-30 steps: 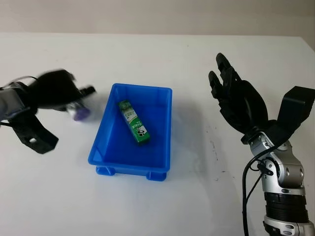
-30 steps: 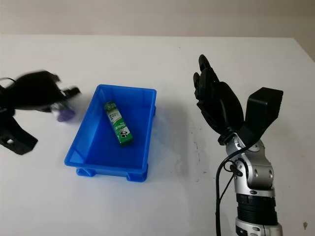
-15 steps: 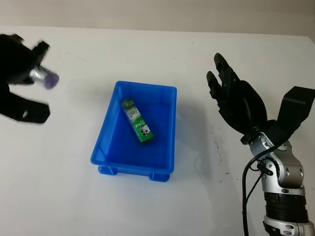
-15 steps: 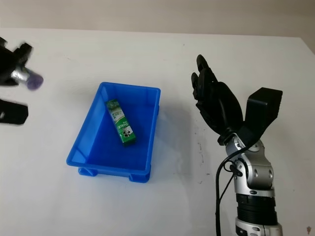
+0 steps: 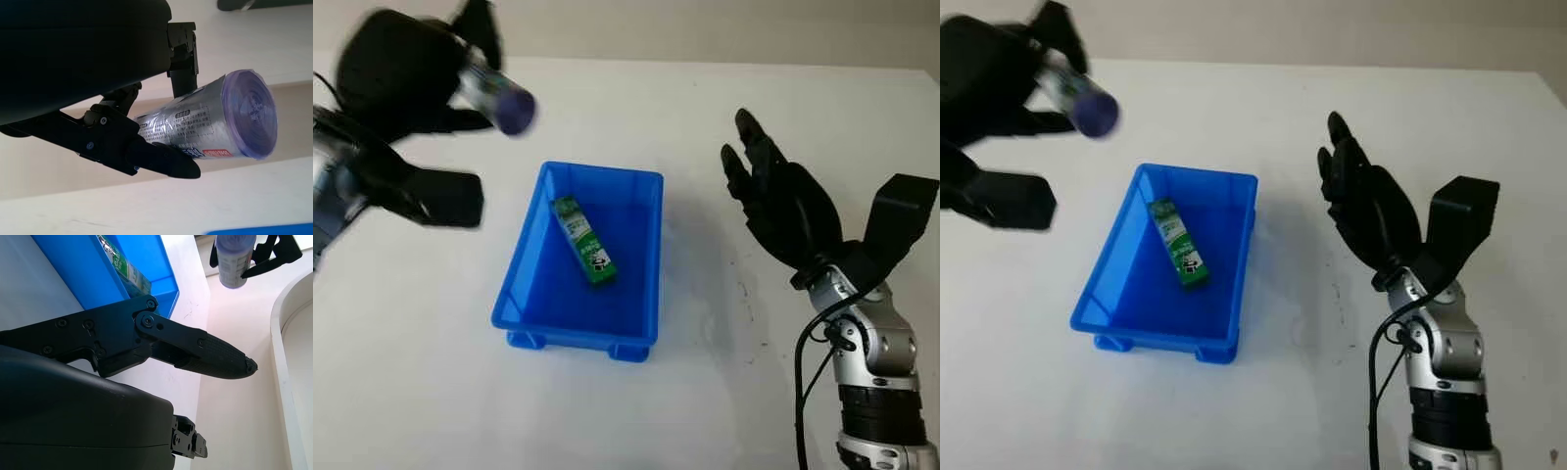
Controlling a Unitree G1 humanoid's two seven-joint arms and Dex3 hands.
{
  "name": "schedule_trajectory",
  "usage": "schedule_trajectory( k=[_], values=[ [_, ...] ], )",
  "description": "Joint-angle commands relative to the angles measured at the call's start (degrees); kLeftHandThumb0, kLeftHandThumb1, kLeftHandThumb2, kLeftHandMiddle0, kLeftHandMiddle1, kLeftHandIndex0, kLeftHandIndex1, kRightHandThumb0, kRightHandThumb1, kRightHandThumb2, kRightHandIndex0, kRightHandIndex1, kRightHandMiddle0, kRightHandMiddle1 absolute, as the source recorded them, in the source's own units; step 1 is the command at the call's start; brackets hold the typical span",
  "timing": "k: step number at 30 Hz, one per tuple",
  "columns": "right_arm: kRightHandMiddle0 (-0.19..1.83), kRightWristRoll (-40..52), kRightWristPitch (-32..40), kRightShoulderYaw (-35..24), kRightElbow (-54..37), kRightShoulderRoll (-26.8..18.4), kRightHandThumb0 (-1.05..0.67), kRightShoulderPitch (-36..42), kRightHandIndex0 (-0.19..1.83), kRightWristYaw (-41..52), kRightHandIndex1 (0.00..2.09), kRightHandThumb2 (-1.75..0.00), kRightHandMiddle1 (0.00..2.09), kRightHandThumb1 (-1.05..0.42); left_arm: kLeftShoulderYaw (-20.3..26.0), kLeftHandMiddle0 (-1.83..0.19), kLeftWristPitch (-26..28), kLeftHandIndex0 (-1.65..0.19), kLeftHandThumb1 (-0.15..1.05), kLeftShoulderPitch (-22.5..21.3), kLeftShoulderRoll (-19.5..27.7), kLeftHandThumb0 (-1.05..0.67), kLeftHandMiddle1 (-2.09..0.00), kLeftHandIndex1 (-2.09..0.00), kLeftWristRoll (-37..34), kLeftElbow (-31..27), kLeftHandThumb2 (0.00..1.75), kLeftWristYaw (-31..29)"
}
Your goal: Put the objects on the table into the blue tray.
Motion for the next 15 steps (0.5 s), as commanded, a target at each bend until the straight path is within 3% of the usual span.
schedule_trajectory(
  k=[1,9,15],
  values=[
    [-0.19,0.38,0.04,-0.02,-1.28,-0.36,-0.78,0.62,-0.19,0.13,0.0,-0.76,0.0,-1.05,2.12,-0.74,0.53,-0.38,1.05,1.35,-1.0,-0.33,-2.09,-2.09,-0.95,-4.22,0.28,-2.21],
    [-0.19,0.33,-0.18,0.02,-1.0,0.01,-0.78,0.52,-0.19,-0.11,0.0,-0.76,0.0,-1.05,3.14,-0.75,-0.82,-0.45,1.05,4.16,-3.58,-0.32,-2.09,-2.09,-0.7,-11.22,0.23,-9.59],
    [-0.19,0.35,0.31,0.14,-1.13,0.08,-0.78,0.31,-0.19,-0.37,0.0,-0.76,0.0,-1.05,2.6,-0.76,-3.5,-0.48,1.05,5.36,-6.48,-0.31,-2.09,-2.09,-2.41,-12.38,0.2,-13.75]
  ],
)
